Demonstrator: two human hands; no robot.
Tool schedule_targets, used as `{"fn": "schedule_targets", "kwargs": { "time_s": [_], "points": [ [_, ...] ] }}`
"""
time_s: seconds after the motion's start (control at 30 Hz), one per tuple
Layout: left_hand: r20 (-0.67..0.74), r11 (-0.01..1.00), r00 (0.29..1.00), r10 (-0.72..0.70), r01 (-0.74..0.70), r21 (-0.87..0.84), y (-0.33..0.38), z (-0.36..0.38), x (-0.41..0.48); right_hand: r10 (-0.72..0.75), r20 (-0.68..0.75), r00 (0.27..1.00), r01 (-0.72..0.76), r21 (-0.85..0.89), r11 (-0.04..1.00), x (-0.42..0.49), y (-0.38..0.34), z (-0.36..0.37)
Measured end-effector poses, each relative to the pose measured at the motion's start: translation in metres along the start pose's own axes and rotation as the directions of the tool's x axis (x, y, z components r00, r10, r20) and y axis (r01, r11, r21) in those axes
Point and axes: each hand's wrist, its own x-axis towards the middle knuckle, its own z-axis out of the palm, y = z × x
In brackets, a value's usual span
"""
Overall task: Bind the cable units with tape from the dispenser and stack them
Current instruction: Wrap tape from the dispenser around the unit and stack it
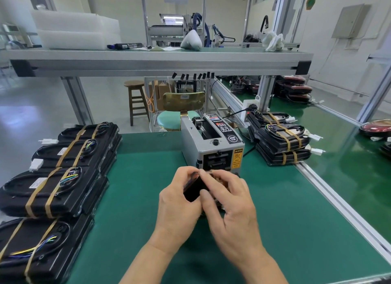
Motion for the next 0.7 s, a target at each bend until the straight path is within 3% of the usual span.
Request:
{"fn": "schedule_targets", "kwargs": {
  "time_s": [0.1,0.27,0.43,0.57,0.7],
  "points": [
    [0.027,1.000,1.000,0.009,-0.008,-0.030,-0.002,-0.003,0.001,-0.021,0.009,1.000,0.021,-0.032,0.999,0.000,0.000,0.005],
    [0.062,0.984,0.998,-0.008,0.019,-0.177,-0.009,-0.011,0.001,0.079,-0.008,0.997,-0.079,-0.024,0.997,0.003,0.013,0.006],
    [0.120,0.979,0.992,0.028,-0.003,-0.202,-0.020,-0.025,0.005,0.096,0.058,0.994,-0.092,-0.076,0.993,0.005,0.021,0.010],
    [0.099,0.964,0.993,-0.061,0.085,-0.254,-0.037,-0.047,0.006,0.271,0.055,0.961,-0.268,-0.056,0.962,0.009,0.035,0.007],
    [0.091,0.945,0.984,-0.151,0.171,-0.278,-0.050,-0.066,0.011,0.528,0.193,0.827,-0.557,0.152,0.817,0.013,0.048,0.007]
  ]
}}
